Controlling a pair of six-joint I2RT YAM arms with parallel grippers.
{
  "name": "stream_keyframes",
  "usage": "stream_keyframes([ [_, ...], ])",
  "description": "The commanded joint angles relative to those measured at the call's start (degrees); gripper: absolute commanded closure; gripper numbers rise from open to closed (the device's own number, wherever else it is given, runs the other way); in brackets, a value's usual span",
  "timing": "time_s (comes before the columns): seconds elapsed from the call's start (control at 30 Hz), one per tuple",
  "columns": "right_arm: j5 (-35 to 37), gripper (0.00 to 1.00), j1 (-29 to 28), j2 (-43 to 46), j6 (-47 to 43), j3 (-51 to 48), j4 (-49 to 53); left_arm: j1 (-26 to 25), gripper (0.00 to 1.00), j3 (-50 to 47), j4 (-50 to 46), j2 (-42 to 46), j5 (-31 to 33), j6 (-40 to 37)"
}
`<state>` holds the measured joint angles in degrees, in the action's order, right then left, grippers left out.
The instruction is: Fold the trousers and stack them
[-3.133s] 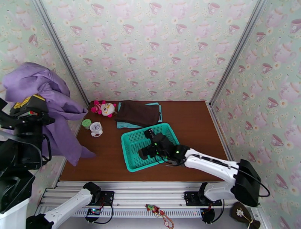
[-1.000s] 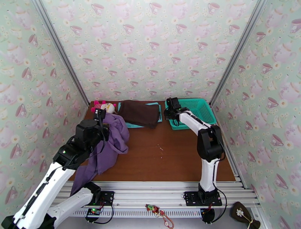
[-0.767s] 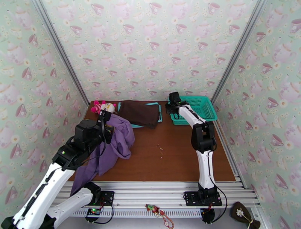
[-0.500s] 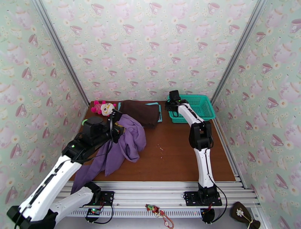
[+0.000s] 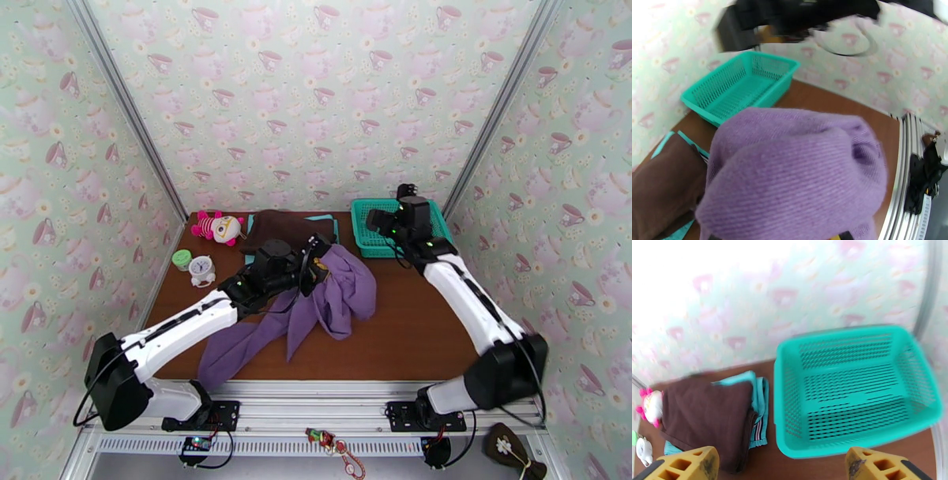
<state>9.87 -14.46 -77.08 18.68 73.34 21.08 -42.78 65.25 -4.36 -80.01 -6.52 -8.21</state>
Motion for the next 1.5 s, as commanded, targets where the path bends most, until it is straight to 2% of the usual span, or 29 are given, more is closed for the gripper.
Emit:
stream_keyframes([
  [0.0, 3.0, 0.10, 0.3, 5.3, 3.3, -9.5, 4.1, 5.0, 0.20, 6.4, -10.7, -6.6, 20.2, 4.2],
  [0.03, 2.1, 0.10, 0.2, 7.8, 3.8, -11.8, 4.8, 6.0, 0.05, 10.7, -21.0, -11.5, 24.3, 5.7],
  [0.07, 0.9, 0.09, 0.3, 10.1, 4.1, -13.8, 5.7, 6.4, 0.00, 14.3, -29.1, -15.5, 27.5, 7.5],
  [0.1, -0.1, 0.08, 0.3, 11.6, 4.4, -15.5, 7.2, 6.1, 0.00, 14.9, -32.9, -17.5, 29.6, 7.9],
  [0.2, -4.4, 0.04, 0.2, 14.3, 4.7, -20.0, 11.8, 2.2, 0.00, 7.5, -30.8, -14.7, 37.8, 9.0],
  [0.27, -7.7, 0.00, 0.2, 14.7, 5.1, -23.5, 13.3, 0.3, 0.00, 2.2, -29.6, -9.6, 38.1, 12.3],
  [0.4, -12.4, 0.04, 0.1, 15.0, 6.5, -30.2, 11.7, -2.7, 0.00, -7.5, -25.7, 1.8, 30.2, 19.7],
  [0.47, -15.0, 0.07, -0.5, 15.5, 7.2, -32.8, 10.3, -3.3, 0.05, -13.4, -22.9, 6.5, 23.2, 23.6],
  [0.53, -16.4, 0.07, -1.7, 15.0, 7.6, -34.5, 9.5, -3.6, 0.10, -18.5, -16.7, 10.0, 13.2, 26.8],
  [0.6, -18.4, 0.08, -2.3, 13.4, 7.6, -35.6, 7.8, -4.7, 0.13, -22.4, -10.4, 11.6, 6.6, 27.9],
  [0.73, -22.9, 0.14, -5.0, 6.5, 7.8, -35.9, 3.2, -6.3, 0.16, -23.2, -6.8, 9.3, 4.5, 27.8],
  [1.0, -19.8, 0.36, -8.1, -0.9, 9.5, -37.5, -1.0, -11.5, 0.22, -15.5, -6.7, -5.1, 10.1, 26.4],
  [1.13, -19.3, 0.56, -8.1, 0.8, 9.5, -38.4, -1.0, -13.5, 0.31, -9.9, -9.7, -13.1, 13.0, 25.4],
  [1.23, -18.7, 0.78, -8.1, 2.5, 8.8, -37.7, 0.3, -14.5, 0.36, -6.0, -11.7, -17.7, 15.0, 25.5],
  [1.3, -18.6, 1.00, -8.1, 3.7, 8.2, -36.9, 1.0, -15.3, 0.41, -4.5, -13.0, -19.7, 16.2, 25.7],
  [1.37, -18.7, 1.00, -8.1, 4.8, 7.3, -35.4, 2.3, -15.6, 0.47, -3.2, -14.8, -21.1, 18.4, 26.2],
  [1.4, -18.6, 1.00, -8.1, 5.4, 6.7, -34.5, 3.0, -15.9, 0.54, -2.8, -15.7, -21.6, 19.5, 26.5],
  [1.47, -18.4, 1.00, -8.1, 6.6, 5.9, -32.6, 4.4, -16.1, 0.77, -2.8, -16.6, -21.7, 21.7, 27.4],
])
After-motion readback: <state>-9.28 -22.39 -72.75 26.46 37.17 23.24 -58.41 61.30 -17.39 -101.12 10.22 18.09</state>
